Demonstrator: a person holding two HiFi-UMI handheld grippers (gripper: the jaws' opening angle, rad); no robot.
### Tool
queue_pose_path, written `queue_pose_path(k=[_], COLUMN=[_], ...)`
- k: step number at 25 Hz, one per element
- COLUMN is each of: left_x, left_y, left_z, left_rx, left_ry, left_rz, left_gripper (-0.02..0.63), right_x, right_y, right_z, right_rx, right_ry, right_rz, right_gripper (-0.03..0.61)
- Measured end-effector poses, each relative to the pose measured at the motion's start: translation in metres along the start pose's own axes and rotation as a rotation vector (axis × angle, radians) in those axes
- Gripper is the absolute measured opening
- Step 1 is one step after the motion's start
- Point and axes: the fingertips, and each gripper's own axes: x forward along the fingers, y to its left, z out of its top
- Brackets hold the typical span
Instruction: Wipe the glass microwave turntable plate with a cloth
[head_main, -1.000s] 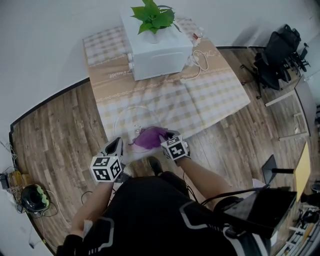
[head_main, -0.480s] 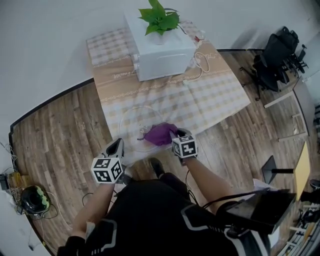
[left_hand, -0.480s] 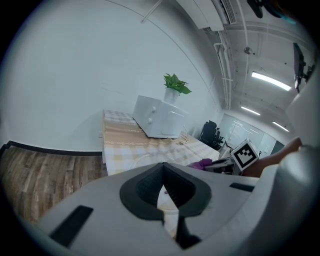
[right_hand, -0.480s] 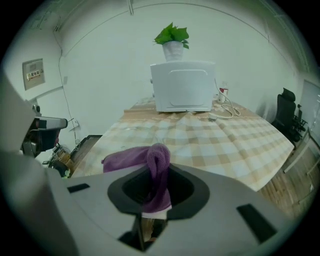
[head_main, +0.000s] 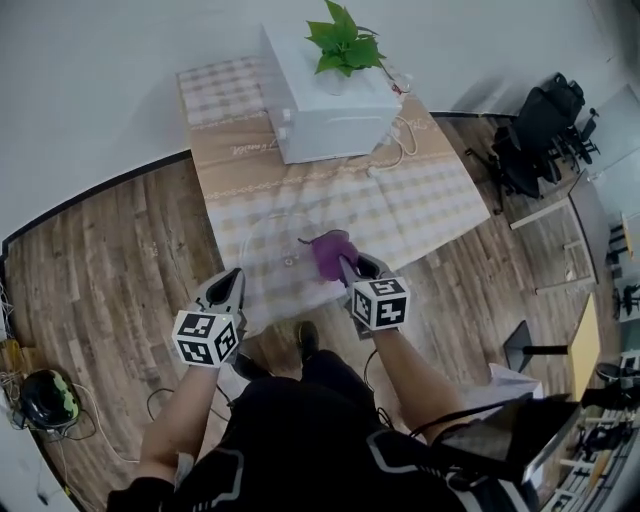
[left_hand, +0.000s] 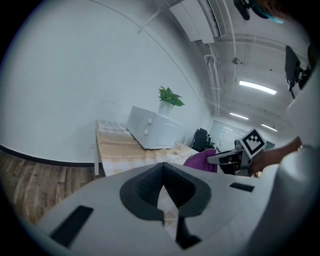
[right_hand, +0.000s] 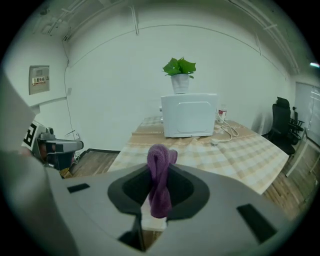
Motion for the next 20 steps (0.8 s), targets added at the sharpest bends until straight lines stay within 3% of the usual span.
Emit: queue_pose_path(k=[9,20], left_x=[-0.029,-0.049], left_y=[-0.022,-0.077], left_z=[0.033,0.064], left_rx=[0.032,0.068], left_ry=[-0.092,-0.173], left_rz=[0.061,0.226], left_gripper=[0.002,0.003], right_x=[-0.019,-0.071], right_y=[0.019,0.013], right_z=[0.03,0.074], right_rx=[-0.075,-0.069], right_ry=[-0.096,-0.264], right_rz=[0.122,0.264], right_gripper=[0.077,0.075])
